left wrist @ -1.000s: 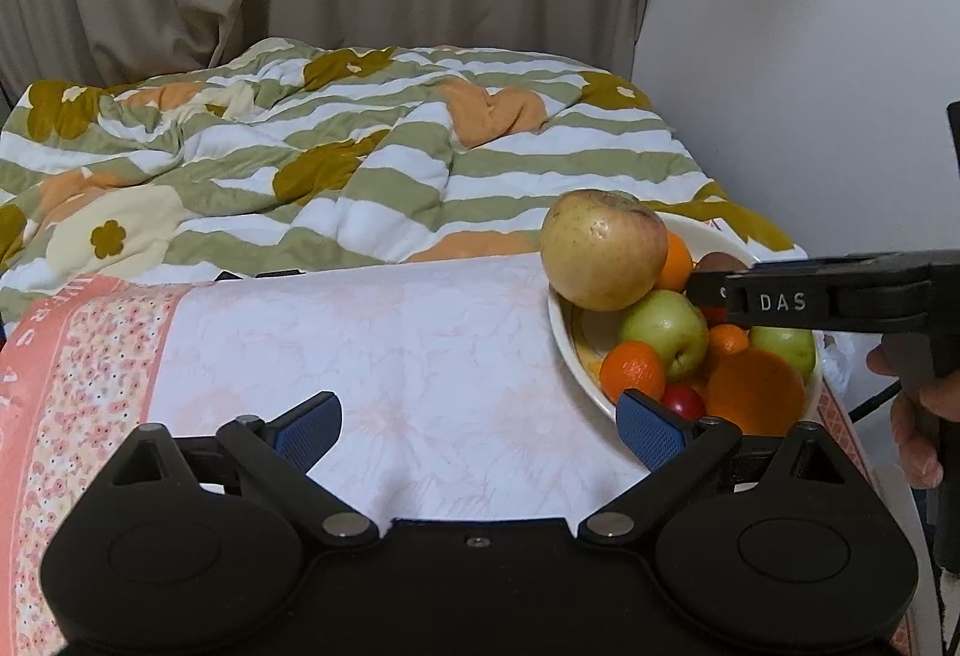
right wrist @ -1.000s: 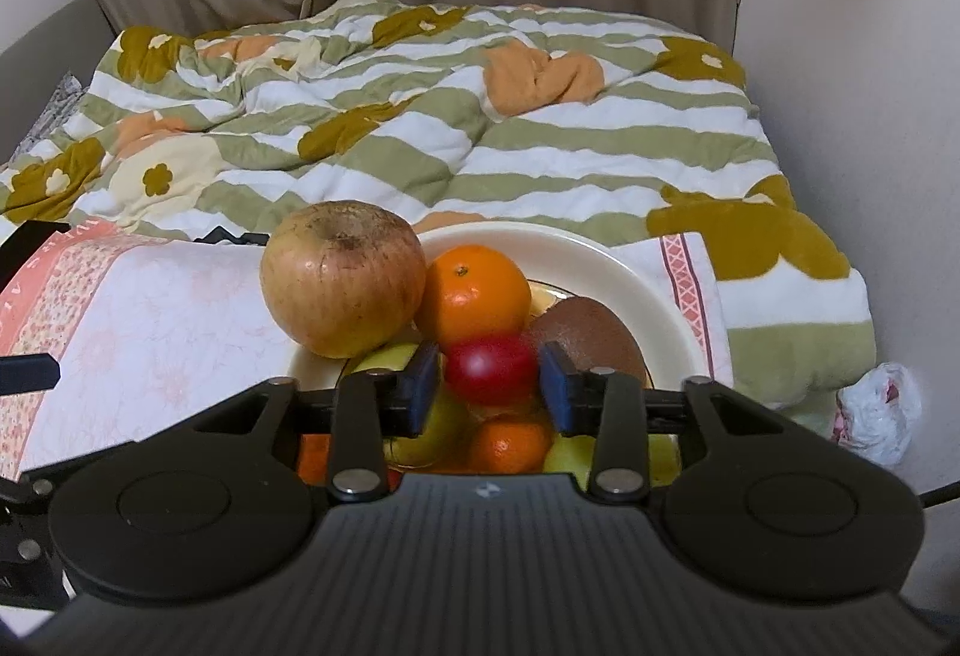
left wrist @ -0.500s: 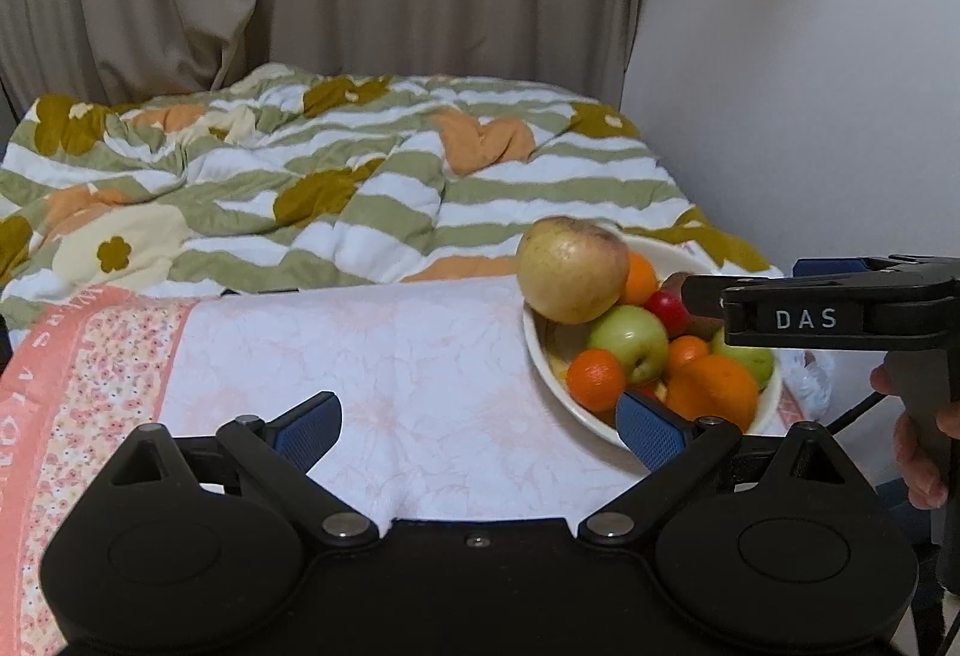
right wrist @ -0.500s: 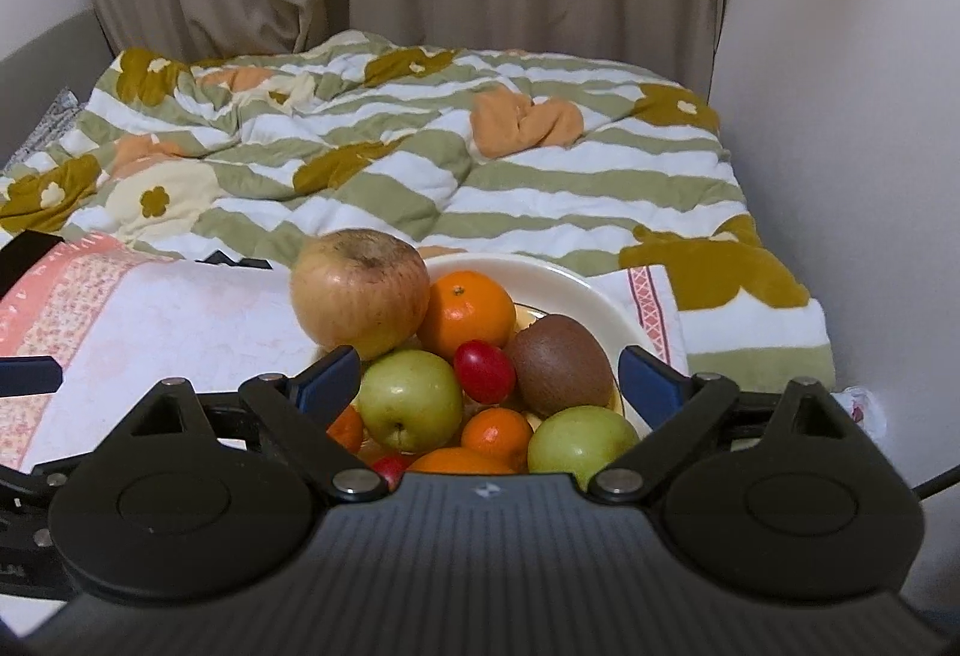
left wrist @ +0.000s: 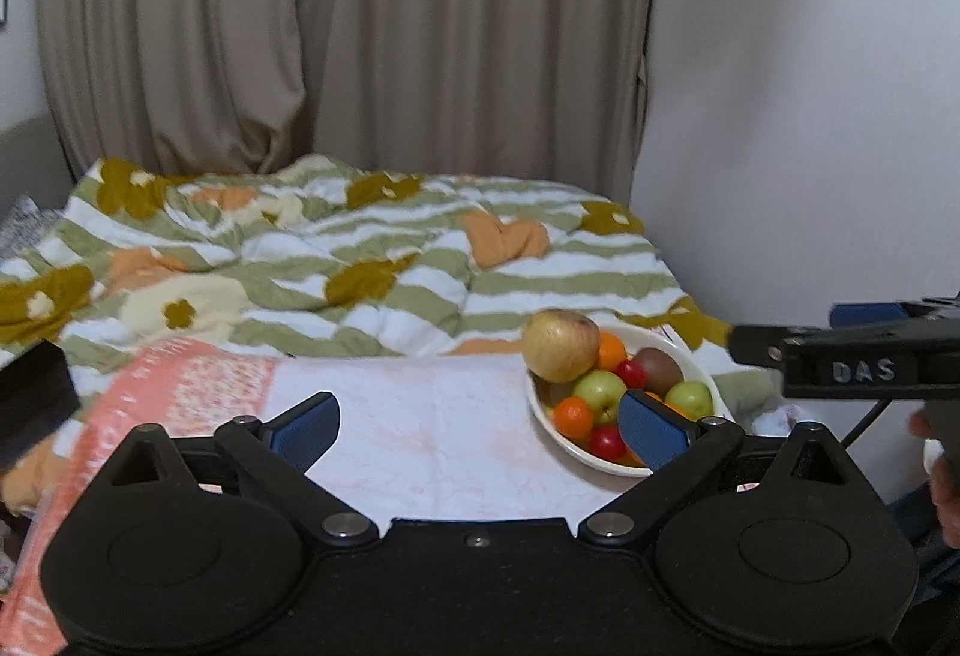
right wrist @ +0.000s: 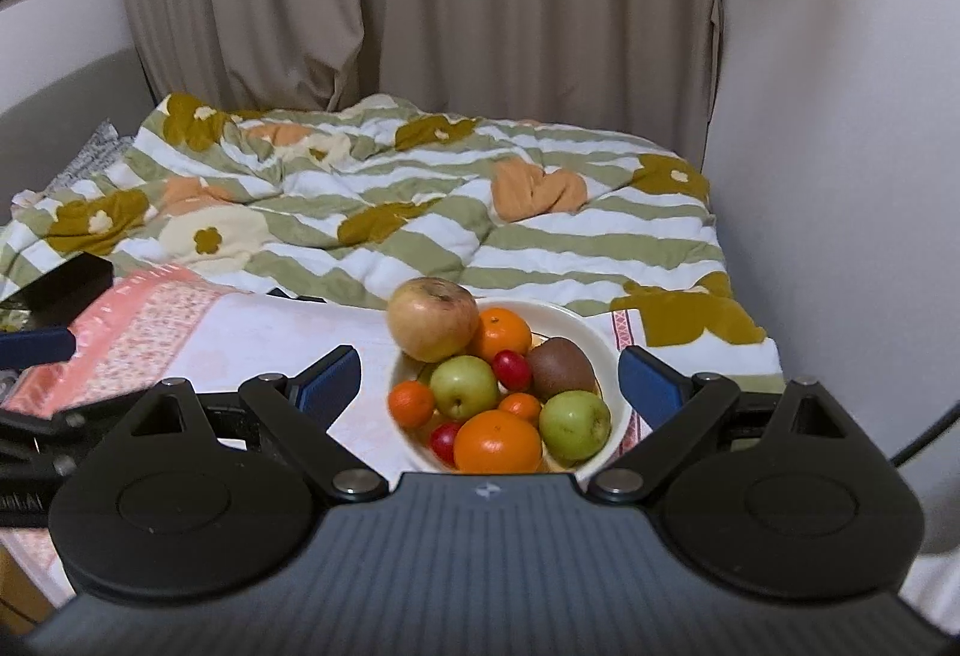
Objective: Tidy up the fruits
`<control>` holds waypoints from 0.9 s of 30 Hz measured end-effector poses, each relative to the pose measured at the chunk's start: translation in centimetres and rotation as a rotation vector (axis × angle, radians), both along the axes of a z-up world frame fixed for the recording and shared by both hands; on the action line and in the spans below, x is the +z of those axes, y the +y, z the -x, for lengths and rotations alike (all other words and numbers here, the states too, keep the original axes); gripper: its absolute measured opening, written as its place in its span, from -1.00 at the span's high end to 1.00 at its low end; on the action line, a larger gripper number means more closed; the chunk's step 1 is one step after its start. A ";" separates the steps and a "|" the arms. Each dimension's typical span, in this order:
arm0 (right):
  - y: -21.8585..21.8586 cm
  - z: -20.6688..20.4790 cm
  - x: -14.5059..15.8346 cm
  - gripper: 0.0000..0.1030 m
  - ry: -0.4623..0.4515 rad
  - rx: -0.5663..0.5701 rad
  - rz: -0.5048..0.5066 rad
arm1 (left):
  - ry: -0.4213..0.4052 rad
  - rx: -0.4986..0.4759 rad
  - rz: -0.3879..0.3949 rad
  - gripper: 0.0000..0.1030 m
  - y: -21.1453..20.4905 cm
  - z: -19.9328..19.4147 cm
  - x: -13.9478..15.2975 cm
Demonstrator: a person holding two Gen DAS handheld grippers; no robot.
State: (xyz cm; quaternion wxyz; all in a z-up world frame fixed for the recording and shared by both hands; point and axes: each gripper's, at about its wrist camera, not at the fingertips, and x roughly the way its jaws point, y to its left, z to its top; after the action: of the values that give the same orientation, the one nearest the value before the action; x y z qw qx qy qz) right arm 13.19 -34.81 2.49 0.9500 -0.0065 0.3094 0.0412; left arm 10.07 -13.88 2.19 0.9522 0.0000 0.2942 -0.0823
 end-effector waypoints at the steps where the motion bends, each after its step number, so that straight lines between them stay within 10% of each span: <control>1: 0.2 0.7 0.4 -1.00 0.000 -0.006 0.003 | -0.010 0.010 -0.010 -1.00 0.4 0.5 0.5; 27: 6.3 8.8 1.2 -1.00 0.048 -0.127 0.022 | -0.041 0.060 -0.077 -1.00 9.1 5.2 2.0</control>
State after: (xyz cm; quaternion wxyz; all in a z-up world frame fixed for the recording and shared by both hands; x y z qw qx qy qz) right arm 4.41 -28.50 3.69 0.9429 0.0034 0.3324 -0.0223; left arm 4.89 -4.78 4.22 0.9593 0.0295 0.2776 -0.0425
